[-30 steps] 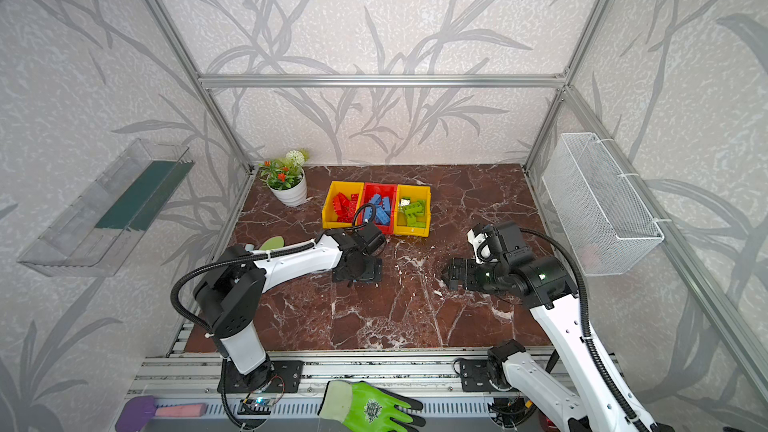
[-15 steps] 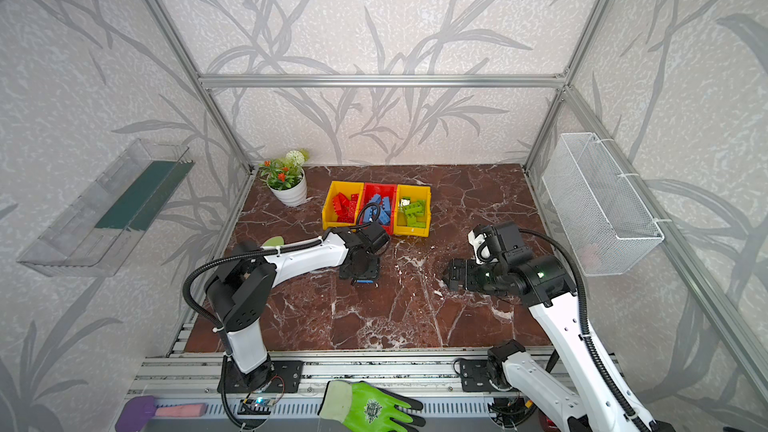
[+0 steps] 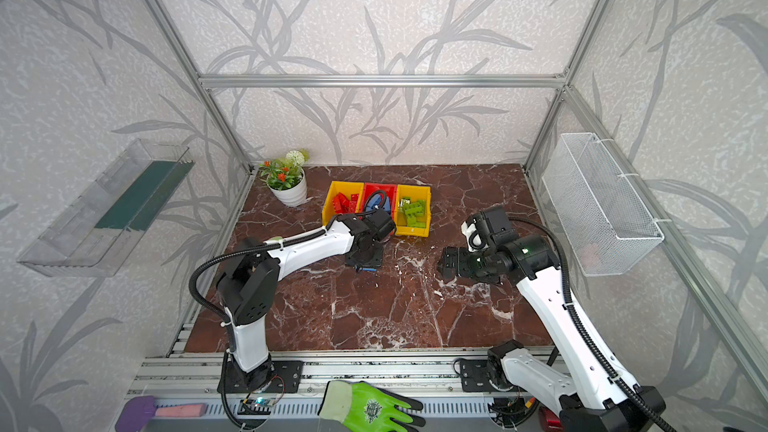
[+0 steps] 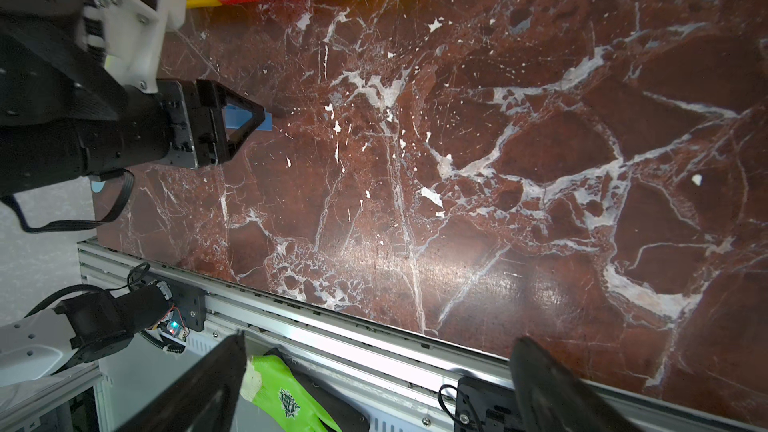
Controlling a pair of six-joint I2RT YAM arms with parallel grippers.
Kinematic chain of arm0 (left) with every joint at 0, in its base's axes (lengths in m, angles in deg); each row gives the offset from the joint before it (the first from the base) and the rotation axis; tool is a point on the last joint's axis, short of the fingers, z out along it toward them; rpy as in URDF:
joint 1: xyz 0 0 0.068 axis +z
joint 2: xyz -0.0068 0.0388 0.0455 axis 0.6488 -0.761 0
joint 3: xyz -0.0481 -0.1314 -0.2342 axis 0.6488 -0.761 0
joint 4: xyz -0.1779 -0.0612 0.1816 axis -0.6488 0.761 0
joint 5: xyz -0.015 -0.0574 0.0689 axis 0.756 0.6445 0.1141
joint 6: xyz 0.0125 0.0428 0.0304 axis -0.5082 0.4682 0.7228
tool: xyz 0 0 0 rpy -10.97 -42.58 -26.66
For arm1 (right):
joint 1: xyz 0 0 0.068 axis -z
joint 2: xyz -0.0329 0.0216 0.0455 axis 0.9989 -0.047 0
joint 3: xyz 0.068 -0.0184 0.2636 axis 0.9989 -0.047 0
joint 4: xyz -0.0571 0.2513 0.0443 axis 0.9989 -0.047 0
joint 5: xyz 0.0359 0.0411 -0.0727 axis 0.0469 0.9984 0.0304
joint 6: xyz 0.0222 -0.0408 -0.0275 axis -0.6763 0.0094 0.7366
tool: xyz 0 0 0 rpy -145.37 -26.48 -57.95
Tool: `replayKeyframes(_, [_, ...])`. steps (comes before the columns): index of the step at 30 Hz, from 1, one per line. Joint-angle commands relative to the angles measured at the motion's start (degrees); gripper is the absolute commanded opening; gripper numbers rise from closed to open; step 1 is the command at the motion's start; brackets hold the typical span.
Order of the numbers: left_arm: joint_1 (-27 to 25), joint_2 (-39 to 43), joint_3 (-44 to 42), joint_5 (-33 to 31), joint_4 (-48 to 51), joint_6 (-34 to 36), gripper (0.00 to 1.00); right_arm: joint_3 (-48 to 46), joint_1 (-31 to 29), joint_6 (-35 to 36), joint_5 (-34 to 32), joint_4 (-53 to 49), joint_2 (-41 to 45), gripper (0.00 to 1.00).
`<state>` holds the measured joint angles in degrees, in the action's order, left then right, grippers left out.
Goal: Sort the legos into containers by color
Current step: 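Carry the last blue brick into the red bin and release it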
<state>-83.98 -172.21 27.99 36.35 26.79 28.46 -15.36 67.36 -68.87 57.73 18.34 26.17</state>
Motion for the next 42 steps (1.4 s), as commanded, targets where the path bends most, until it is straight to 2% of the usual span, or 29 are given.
replayKeyframes(1, [1.4, -1.6, 7.9, -3.5, 5.5, 3.8, 0.48, 2.5, -0.4, 1.0, -0.9, 1.8, -2.3, 0.99])
replayKeyframes(8, [7.3, -10.0, 25.3, -2.0, 9.2, 8.8, 0.48, 6.1, -0.2, 0.9, -1.8, 4.4, -7.7, 0.99])
replayKeyframes(17, [13.5, -26.0, 49.7, 2.4, 12.5, 13.9, 0.50, 9.8, 0.4, 0.3, -3.1, 4.6, -12.1, 0.99])
replayKeyframes(18, [14.1, -28.3, 53.4, 2.8, 13.6, 14.1, 0.54, 10.2, 0.4, 0.3, -3.4, 4.4, -12.6, 0.99])
replayKeyframes(20, [15.1, -32.4, 60.9, 5.2, 16.2, 14.6, 0.72, 11.1, 0.5, 0.2, -4.2, 3.9, -13.2, 0.99])
replayKeyframes(22, [16.1, -35.0, 65.7, 9.3, 16.8, 15.0, 0.86, 11.8, 0.6, -0.1, -4.7, 3.9, -13.5, 0.99])
replayKeyframes(24, [16.6, -35.0, 65.6, 13.1, 14.7, 15.5, 0.95, 12.1, 0.7, -0.4, -5.0, 4.2, -13.9, 0.99])
replayKeyframes(26, [16.8, -34.1, 64.6, 14.9, 12.7, 15.5, 0.98, 12.4, 0.7, -0.7, -5.2, 4.4, -14.3, 0.99])
replayKeyframes(30, [17.0, -31.5, 64.1, 15.4, 12.1, 15.9, 0.99, 12.2, 0.9, -0.9, -5.4, 5.4, -14.9, 0.99])
replayKeyframes(33, [17.3, -27.3, 62.1, 13.3, 12.6, 17.0, 0.99, 11.3, 1.3, 0.2, -5.0, 7.2, -14.6, 0.99])
replayKeyframes(36, [17.9, -19.6, 53.7, 8.0, 10.0, 17.9, 0.99, 9.8, 2.3, 1.9, -4.9, 9.8, -13.9, 0.99])
replayKeyframes(42, [21.0, 3.2, 24.5, -6.2, -1.5, 15.8, 0.99, 6.3, 4.5, 9.0, -6.7, 15.0, -11.0, 0.99])
